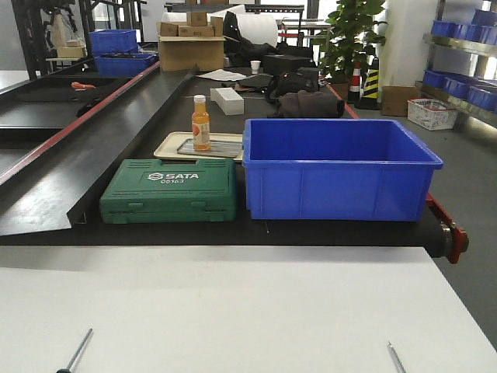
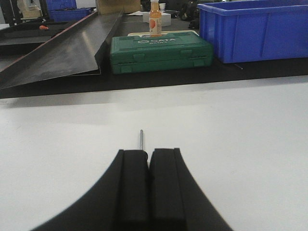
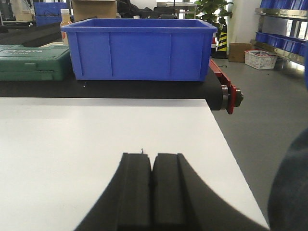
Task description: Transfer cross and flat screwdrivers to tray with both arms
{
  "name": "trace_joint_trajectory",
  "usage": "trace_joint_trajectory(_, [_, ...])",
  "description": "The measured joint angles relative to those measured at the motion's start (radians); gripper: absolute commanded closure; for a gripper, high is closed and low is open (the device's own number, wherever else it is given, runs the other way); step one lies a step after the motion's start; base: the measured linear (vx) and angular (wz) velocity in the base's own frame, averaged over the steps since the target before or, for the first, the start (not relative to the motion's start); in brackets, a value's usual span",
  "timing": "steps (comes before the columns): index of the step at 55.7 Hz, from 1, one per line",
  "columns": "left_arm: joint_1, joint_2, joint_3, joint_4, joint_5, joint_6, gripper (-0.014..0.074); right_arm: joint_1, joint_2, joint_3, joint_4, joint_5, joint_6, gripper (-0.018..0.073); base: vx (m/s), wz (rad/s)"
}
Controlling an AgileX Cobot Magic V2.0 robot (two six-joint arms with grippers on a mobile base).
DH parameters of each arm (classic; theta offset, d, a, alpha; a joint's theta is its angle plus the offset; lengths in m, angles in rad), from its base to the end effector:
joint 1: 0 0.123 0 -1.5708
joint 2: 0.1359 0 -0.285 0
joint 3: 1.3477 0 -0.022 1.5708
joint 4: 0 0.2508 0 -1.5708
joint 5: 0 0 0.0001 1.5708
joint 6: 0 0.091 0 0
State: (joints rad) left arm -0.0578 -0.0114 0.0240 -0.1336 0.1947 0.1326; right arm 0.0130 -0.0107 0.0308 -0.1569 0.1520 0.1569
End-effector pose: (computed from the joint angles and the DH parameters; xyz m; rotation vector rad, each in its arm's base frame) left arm 0.0558 -0.0056 0.1882 0.0694 1.6881 -0.0640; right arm 0.0567 -0.0014 0.1897 0.0087 1.6538 -0.0083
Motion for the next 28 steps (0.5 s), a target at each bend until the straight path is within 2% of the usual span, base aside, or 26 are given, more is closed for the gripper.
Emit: trace_joint_trajectory(28, [0.000, 0.000, 0.000, 0.000, 0.000, 0.000, 0.0602, 0.000, 0.000, 0.000, 0.000, 0.000, 0.000, 0.0567, 0.00, 0.00])
